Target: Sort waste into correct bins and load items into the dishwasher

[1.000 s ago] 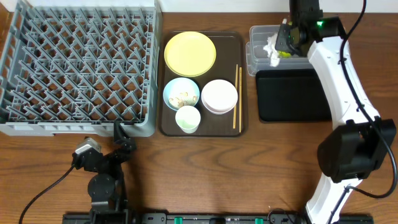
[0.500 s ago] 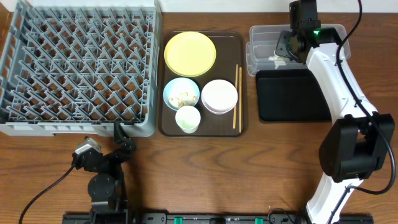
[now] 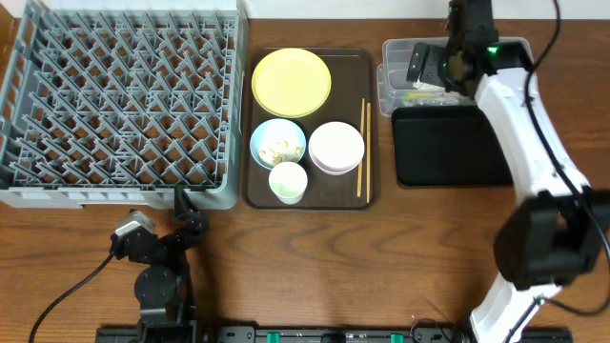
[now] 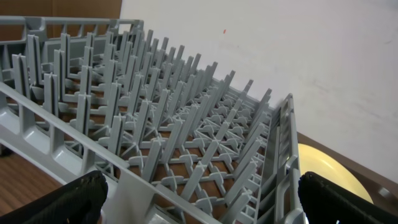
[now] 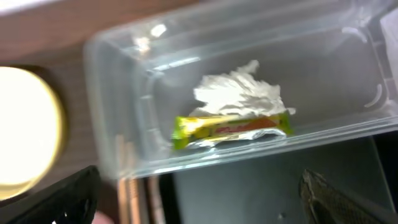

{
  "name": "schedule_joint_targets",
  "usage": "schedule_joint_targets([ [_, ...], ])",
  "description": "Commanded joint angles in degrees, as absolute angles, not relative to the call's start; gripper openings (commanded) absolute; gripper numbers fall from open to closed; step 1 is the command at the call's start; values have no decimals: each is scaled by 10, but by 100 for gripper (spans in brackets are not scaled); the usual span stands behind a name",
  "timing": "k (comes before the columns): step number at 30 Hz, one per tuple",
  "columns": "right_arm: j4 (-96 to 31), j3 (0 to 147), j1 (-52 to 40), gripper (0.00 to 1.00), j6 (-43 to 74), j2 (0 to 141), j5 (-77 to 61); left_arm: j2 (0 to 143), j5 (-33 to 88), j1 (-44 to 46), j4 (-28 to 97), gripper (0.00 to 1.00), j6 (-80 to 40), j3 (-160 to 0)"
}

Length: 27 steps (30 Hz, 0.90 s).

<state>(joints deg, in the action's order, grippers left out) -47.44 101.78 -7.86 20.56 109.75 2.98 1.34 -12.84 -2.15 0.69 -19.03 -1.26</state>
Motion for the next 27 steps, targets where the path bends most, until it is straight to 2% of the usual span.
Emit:
schedule_joint_targets([
  [1,-476,1025,-110,99,183,1016,-3,14,-143,-19,29,100,-180,-3],
  [6,-475,1025,-173,98,171,973,-2,14,-143,-19,29,100,-180,-3],
  [10,-474,1024,-224,92,171,979,-1,14,-143,-19,29,100,-180,-3],
  [15,-459,1024,-281,86,177,1007,-1,14,-143,-19,29,100,-180,-3],
  [27,-421,1024,-400,81,177,1120,-5,14,-143,-19,29,100,-180,-3],
])
